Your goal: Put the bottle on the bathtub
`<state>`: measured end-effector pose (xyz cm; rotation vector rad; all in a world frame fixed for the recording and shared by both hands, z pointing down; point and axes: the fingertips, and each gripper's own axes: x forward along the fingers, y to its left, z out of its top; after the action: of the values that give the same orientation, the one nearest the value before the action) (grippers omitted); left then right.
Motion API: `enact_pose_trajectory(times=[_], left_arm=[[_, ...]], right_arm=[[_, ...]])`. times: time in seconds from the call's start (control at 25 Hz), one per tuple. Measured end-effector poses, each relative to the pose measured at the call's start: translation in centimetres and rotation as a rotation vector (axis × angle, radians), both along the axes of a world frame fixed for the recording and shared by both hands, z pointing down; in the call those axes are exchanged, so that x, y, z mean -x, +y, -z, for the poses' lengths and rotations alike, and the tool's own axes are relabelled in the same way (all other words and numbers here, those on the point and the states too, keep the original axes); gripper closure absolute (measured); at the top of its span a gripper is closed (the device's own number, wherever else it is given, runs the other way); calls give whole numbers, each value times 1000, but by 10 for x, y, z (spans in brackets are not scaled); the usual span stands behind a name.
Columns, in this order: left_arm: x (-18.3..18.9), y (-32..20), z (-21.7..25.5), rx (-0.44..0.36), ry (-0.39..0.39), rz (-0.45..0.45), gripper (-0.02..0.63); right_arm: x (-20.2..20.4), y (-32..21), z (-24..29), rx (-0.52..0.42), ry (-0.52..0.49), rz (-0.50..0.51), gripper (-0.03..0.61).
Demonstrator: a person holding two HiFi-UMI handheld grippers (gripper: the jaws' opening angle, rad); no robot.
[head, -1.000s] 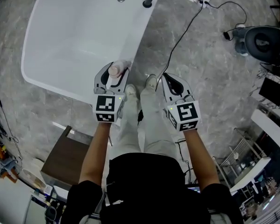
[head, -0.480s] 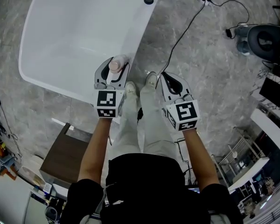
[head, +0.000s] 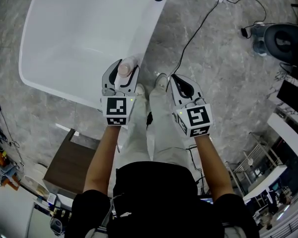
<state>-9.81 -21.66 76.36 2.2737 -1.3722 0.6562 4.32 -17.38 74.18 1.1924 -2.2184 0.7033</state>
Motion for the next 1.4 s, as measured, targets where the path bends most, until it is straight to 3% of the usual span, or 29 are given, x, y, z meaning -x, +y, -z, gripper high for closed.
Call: enact_pose_trajectory(times=[0.72, 0.88, 1.4], left_arm=[[-10, 9, -1, -5, 42, -24, 377], [-8, 9, -1, -2, 46, -26, 348], [-10, 38, 20, 47, 31, -41, 333]], right_arm=[[11, 7, 2, -2, -3, 10, 555], [11, 8, 4, -5, -3, 11, 555], [9, 6, 41, -60, 0, 19, 555]])
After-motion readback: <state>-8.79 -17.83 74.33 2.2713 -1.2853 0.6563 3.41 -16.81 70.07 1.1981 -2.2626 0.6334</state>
